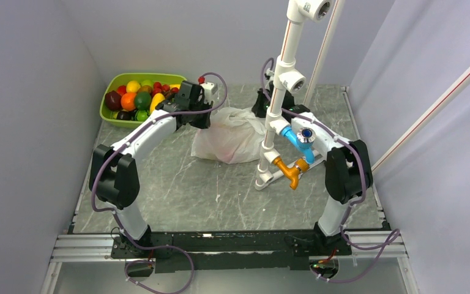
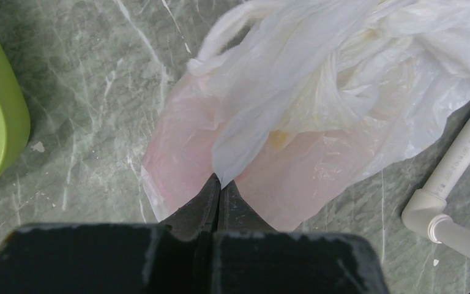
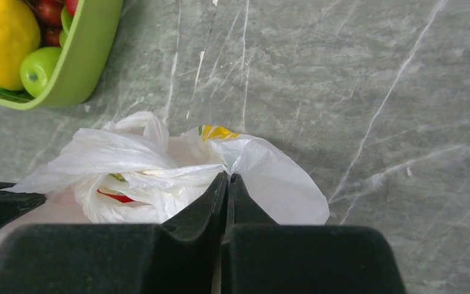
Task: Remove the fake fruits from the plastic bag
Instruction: Untie the plastic bag at the center of the board.
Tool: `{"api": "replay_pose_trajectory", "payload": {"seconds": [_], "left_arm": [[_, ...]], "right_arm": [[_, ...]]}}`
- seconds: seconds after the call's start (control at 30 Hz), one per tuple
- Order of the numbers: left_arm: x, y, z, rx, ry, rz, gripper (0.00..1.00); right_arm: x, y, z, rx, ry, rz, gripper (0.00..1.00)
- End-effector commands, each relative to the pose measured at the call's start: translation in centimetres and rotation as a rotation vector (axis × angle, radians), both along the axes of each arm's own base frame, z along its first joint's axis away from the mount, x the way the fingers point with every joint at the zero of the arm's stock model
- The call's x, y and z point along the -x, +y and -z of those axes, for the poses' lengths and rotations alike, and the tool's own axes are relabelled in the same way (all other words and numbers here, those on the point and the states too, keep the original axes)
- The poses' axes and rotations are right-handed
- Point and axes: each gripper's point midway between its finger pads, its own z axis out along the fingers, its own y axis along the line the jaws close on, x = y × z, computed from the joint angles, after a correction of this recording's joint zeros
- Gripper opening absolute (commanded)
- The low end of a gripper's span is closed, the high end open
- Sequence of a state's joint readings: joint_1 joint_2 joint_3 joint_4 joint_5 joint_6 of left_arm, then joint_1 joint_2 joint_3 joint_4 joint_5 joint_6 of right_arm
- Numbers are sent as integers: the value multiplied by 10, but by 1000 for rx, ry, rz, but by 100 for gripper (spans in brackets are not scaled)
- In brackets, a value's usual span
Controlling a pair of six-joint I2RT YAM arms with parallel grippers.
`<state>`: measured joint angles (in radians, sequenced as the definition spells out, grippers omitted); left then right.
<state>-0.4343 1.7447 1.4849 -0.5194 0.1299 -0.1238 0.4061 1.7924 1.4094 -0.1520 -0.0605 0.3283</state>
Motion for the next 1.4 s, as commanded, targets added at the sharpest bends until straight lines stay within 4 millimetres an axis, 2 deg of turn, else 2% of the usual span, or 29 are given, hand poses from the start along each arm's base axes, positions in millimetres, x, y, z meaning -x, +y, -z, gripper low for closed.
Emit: {"api": "replay_pose_trajectory", "payload": {"seconds": [0.0, 0.1, 0.2, 0.27, 0.43, 0.57, 0.6, 0.73, 0.77, 0.9, 0.97, 1.03, 1.13, 1.3, 1.37], "left_arm": [[-7, 14, -1, -50, -27, -40, 0], [-9, 16, 0, -54, -23, -42, 0], [-9, 19, 2, -63, -28, -46, 0], [-9, 21, 4, -75, -35, -49, 0], [-8, 14, 2, -44, -31, -13, 0], [1, -2, -14, 50, -41, 59, 0], [3, -5, -21, 81, -53, 77, 5], [11, -12, -44, 173, -95, 117, 44], [12, -12, -48, 180, -101, 117, 51], [17, -12, -73, 215, -135, 122, 71], [20, -21, -90, 267, -135, 154, 80], [20, -32, -97, 294, -95, 206, 83], [9, -43, -100, 282, -68, 268, 89], [0, -52, -71, 293, -8, 307, 93], [-1, -55, -68, 327, 10, 324, 95]], "right_arm": [[-10, -17, -36, -196, -39, 37, 0], [-8, -35, -31, -317, 13, 69, 0], [-9, -61, -36, -472, 29, 99, 0], [-9, -71, -44, -529, 13, 82, 0], [-5, -71, -54, -528, 1, 56, 0], [1, -61, -59, -537, -19, -27, 0], [4, -58, -59, -542, -20, -52, 0], [15, -47, -61, -548, -38, -147, 0], [18, -46, -61, -548, -36, -163, 0], [29, -35, -59, -534, -20, -230, 0], [33, -32, -60, -521, -12, -250, 0], [37, -31, -64, -498, -18, -259, 0], [44, -26, -71, -480, -37, -290, 0], [50, -15, -71, -476, -43, -349, 0], [52, -11, -67, -480, -29, -366, 0]]}}
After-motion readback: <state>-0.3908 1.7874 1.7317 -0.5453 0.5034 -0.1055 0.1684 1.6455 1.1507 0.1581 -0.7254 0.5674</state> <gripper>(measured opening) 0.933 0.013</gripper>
